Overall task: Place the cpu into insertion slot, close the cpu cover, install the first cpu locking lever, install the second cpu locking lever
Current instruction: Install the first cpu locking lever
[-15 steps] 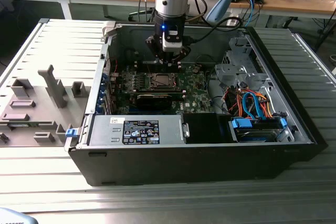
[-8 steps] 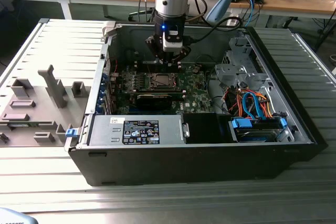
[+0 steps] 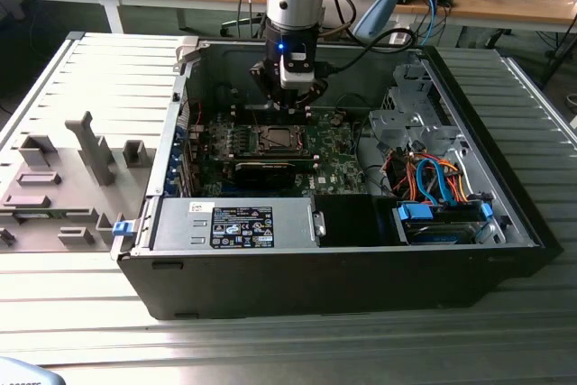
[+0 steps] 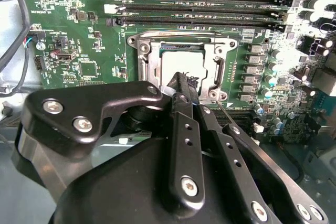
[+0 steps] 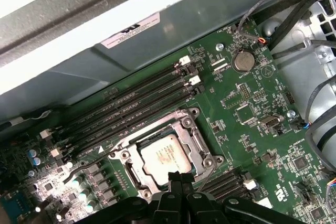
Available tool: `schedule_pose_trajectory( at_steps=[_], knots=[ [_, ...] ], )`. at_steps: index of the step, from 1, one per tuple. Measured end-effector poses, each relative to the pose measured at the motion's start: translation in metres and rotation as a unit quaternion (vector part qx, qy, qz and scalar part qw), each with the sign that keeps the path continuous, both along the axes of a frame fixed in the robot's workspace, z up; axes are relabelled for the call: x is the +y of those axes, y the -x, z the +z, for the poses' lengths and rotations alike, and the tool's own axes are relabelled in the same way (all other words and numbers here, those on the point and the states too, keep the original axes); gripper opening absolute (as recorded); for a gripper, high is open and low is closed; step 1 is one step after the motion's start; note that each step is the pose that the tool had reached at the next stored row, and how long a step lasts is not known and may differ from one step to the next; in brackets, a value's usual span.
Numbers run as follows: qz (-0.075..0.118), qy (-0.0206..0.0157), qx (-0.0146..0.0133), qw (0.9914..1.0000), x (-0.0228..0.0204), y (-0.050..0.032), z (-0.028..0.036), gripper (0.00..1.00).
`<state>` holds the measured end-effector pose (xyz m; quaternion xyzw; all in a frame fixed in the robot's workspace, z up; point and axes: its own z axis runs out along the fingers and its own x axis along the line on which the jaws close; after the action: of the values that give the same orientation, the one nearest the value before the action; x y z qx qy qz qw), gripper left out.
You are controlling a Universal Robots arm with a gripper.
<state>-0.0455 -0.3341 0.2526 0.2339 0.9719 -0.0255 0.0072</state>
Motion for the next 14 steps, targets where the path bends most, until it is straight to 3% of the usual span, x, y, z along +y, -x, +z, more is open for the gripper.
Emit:
schedule_pose_trajectory(
  at_steps=[14],
  knots=[
    [0.011,0.0000,0.0000,0.99994,0.0000,0.0000,0.0000,0.11]
  ],
)
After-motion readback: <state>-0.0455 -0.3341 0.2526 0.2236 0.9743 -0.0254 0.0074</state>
